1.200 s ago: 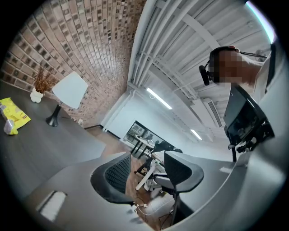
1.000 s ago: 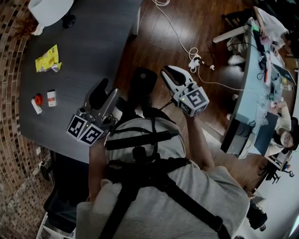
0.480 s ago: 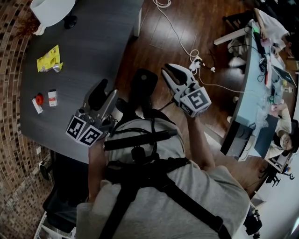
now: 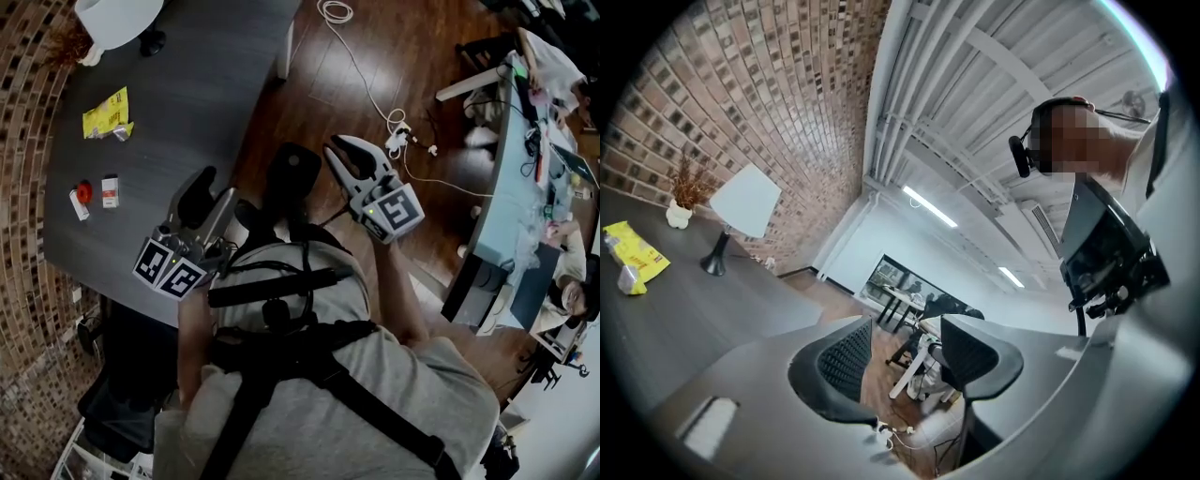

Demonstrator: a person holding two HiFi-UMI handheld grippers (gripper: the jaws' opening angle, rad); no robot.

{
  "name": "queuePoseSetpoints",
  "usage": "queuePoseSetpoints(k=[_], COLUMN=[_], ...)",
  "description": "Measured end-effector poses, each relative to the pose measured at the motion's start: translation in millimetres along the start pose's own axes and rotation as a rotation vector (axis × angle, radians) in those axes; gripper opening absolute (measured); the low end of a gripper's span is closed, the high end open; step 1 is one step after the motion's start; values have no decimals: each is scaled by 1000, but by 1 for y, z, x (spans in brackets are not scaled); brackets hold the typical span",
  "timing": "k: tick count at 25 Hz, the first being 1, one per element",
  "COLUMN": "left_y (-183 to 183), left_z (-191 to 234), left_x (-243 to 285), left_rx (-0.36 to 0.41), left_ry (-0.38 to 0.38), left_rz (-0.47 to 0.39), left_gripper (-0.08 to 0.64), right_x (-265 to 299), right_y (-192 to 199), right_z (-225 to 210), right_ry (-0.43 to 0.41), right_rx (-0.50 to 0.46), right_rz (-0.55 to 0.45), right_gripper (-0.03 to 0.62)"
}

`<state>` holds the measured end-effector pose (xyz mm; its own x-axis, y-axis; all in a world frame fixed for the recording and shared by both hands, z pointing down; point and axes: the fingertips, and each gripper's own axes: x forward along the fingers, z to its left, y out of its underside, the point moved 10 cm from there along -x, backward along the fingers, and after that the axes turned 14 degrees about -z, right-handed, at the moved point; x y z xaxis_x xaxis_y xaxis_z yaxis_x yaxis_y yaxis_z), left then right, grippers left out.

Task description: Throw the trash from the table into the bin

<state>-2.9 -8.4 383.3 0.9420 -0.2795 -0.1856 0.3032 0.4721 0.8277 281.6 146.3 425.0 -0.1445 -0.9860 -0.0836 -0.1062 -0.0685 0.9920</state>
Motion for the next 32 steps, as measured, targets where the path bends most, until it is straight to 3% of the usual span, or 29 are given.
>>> queuePoseSetpoints(k=[7,14,24,27,32], left_y=[5,11,5,-2,-12], left_z=[-13,-30,-43,-45,-46], left_x=[-11,-22,-7,-11,-37], left_rx=[-27,2,22,34,64], left_ry=[-67,-156,-155,-177,-280], left_rz=[-50,-68,-67,-103,-166], left_gripper=[222,222,224,224,224], right_x=[-9,-17,-17,-4,15], right_y=[-4,7,-4,-3,0], right_z=[-1,-8,-23,-18,-9], right_ry=[-57,-126,-118,-174,-279], right_rx=[8,61,119,128,134], right_rz=[-21,-9,-44,-53,-64], right_gripper=[72,74,110,110,110])
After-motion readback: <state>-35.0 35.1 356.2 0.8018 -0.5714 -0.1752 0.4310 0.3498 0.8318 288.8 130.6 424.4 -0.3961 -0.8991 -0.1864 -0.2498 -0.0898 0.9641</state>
